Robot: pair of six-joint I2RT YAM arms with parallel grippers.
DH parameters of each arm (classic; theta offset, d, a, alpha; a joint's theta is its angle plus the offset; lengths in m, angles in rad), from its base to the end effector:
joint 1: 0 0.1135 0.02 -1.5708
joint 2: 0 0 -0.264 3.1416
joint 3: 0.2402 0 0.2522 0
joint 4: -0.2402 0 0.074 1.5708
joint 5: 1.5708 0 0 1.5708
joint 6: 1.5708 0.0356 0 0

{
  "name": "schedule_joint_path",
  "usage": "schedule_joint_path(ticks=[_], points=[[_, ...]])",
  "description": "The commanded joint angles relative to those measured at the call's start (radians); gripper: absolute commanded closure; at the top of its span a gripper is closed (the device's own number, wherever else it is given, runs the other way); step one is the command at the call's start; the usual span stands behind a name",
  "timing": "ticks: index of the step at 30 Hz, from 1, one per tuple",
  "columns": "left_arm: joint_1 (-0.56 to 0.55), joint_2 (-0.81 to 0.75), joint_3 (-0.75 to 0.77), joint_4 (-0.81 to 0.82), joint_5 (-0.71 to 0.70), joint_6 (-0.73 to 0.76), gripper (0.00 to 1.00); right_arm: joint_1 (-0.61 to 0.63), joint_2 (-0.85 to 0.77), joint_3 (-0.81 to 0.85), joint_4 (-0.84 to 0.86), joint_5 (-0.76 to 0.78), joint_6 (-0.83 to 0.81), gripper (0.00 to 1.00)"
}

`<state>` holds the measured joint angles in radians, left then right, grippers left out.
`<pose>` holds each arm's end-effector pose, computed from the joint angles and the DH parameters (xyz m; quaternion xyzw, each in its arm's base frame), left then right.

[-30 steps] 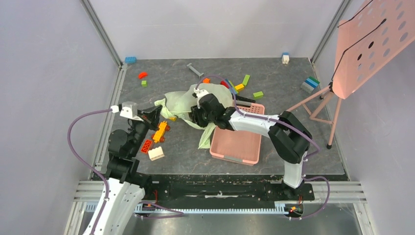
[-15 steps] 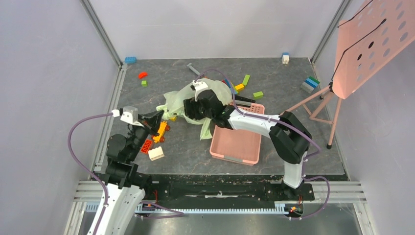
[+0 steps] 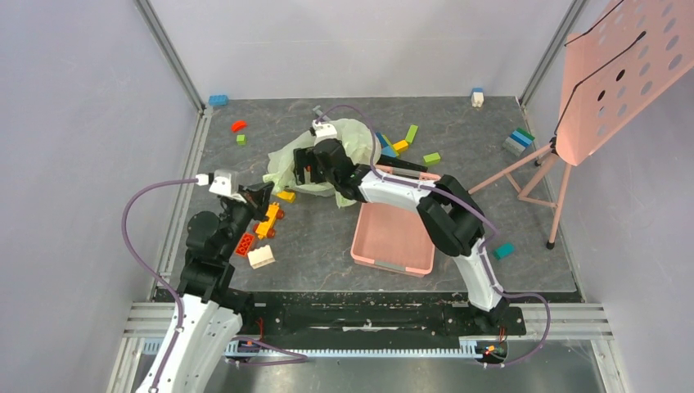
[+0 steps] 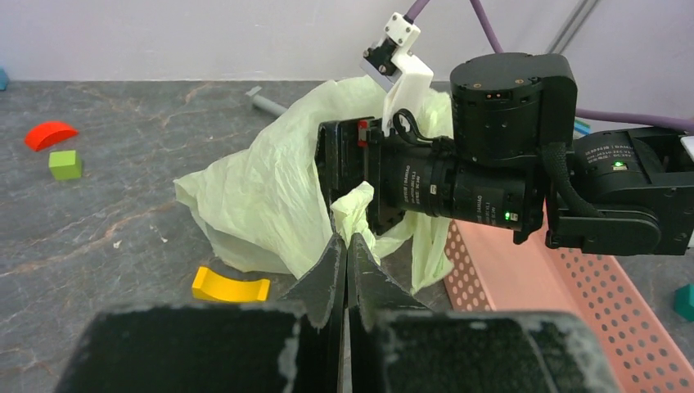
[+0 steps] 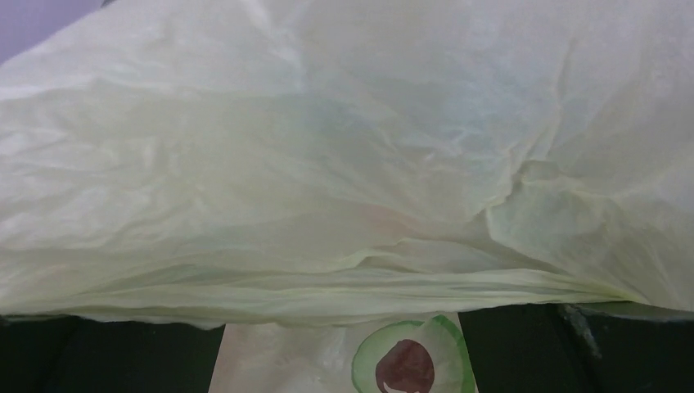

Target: Take the fake fruits out of the plastic bag

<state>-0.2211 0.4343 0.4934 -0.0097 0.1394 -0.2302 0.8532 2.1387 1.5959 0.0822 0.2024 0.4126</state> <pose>0.1264 -0.0335 0.3043 0.0473 0.6880 -0.2085 0.6935 0.3344 0.3722 0.2125 -0.1328 0.8367 0.2409 0.4736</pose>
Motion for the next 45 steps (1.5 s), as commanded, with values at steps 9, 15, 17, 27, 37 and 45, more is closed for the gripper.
schedule_joint_path(ticks=[9, 15, 17, 27, 37, 45], points=[[0.003, 0.091, 0.068, 0.021, -0.091, 0.078, 0.98, -0.055, 0.222, 0.237, -0.001, 0.053, 0.067, 0.02], [0.003, 0.096, 0.064, 0.016, -0.101, 0.08, 0.98, -0.073, 0.294, 0.269, 0.011, -0.018, 0.087, 0.02], [0.003, 0.097, 0.062, 0.016, -0.101, 0.078, 0.98, -0.08, 0.308, 0.269, 0.025, -0.046, 0.091, 0.07], [0.003, 0.08, 0.061, -0.03, -0.097, 0.069, 0.98, -0.086, 0.166, 0.037, 0.206, -0.078, 0.029, 0.46], [0.003, 0.059, 0.118, -0.255, -0.112, 0.138, 0.98, -0.087, -0.096, -0.233, 0.296, -0.095, -0.025, 0.56], [0.003, 0.032, 0.128, -0.313, -0.11, 0.158, 0.98, -0.056, -0.187, -0.31, 0.267, -0.175, -0.071, 0.57]])
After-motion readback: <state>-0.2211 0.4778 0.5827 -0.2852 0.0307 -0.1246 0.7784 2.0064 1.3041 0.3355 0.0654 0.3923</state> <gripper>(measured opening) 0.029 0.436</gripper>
